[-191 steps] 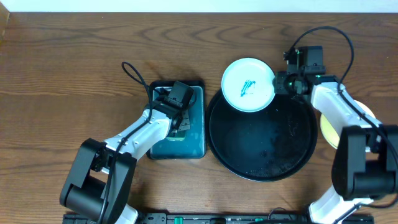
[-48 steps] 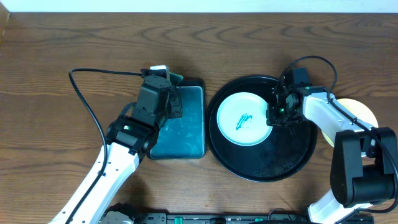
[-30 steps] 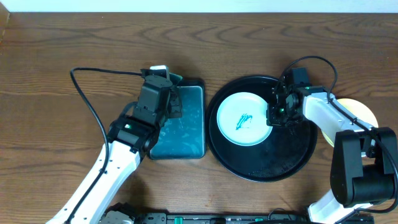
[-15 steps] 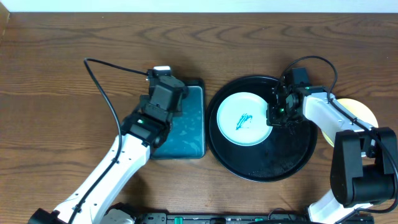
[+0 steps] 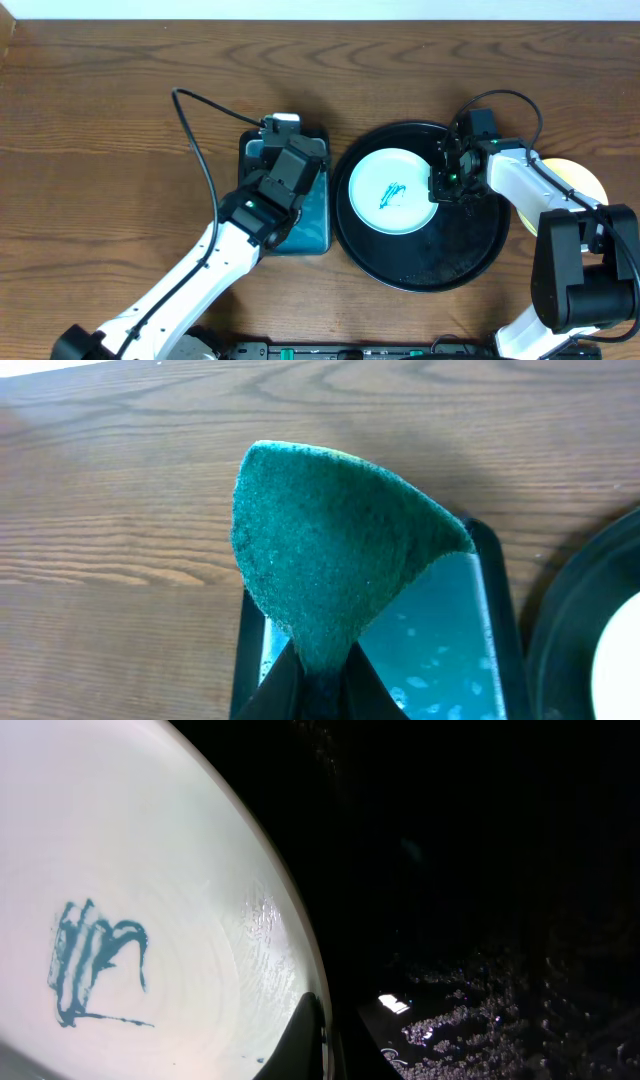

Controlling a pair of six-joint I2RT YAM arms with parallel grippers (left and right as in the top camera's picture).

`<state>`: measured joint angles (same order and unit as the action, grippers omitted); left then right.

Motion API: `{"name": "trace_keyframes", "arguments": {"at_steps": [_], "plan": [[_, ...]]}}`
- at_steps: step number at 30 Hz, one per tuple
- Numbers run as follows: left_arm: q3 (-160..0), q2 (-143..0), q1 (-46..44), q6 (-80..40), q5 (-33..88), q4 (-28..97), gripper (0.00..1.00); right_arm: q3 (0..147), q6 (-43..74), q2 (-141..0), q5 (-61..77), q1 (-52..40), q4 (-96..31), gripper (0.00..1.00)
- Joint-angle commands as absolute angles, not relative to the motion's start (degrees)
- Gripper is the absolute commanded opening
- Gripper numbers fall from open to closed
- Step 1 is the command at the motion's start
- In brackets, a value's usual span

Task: Clean dirty plates on tray and stack at the side
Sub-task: 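Dip the green sponge in the water tray with the left gripper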

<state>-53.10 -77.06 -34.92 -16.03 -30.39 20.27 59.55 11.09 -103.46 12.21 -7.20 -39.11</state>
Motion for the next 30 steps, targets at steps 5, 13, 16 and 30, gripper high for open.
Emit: {"name": "trace_keyframes", "arguments": {"at_steps": [5, 13, 16, 30], "plan": [[-53.58, -79.13, -35.33, -15.25, -33.76, 19.81, 0.07, 59.18, 10.63, -103.94, 12.05, -7.99, -39.62, 0.01], [-53.58, -80.14, -35.33, -15.25, -33.74, 19.79, 0.08, 59.18, 10.63, -103.94, 12.05, -7.99, -39.57, 0.01], [-53.58, -80.27, -35.33, -15.27, -33.71, 19.79, 0.08, 59.18, 10.63, -103.94, 12.05, -7.99, -39.57, 0.01], [-53.58, -80.49, -35.33, -15.27, -33.71, 19.79, 0.08, 59.18, 10.63, -103.94, 12.05, -7.99, -39.44, 0.01]]}}
